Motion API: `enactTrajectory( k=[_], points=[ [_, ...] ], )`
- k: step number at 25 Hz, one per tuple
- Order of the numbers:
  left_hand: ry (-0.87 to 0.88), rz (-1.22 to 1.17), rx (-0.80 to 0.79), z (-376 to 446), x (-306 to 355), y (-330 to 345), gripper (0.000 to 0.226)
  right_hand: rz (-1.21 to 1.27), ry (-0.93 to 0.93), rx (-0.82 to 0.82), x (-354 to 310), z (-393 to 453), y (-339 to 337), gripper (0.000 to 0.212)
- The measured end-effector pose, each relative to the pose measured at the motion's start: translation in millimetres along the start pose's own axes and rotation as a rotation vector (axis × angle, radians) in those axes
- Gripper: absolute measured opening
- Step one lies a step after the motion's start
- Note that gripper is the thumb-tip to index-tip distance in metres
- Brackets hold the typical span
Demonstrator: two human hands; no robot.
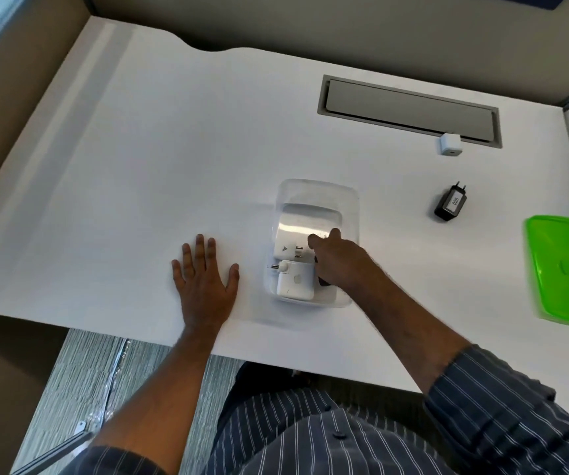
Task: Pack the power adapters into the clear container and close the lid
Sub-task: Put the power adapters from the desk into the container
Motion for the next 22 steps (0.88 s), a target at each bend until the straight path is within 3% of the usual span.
enactTrajectory(
  k=[3,9,12,17,22],
  points=[
    [-0.007,-0.011,-0.003,1,1,-1,0.075,-0.057,0.012,0.007,-2,2,5,0.029],
    [-0.004,-0.013,-0.005,0,1,-2,0.076,-0.046,-0.051,-0.106,-10,6,19,0.028],
    [-0.003,-0.020,-0.011,0,1,-2,0.076,-0.019,-0.101,-0.058,-8,9,14,0.025],
    [0.000,-0.008,-0.013,0,2,-2,0.075,0.247,-0.076,0.157,17,5,-24,0.030],
    [-0.003,-0.002,-0.026,0,2,-2,0.076,0.613,-0.027,0.540,74,-23,-62,0.020]
  ],
)
Point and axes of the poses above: each hand's wrist, its own z-axis towards the middle knuckle, its own y-axis out of the palm, x = y × z, the point moved 8 cm from there along z, towards the middle knuckle, and after that the axes turned 15 degrees about -z, right-handed, at the moved point
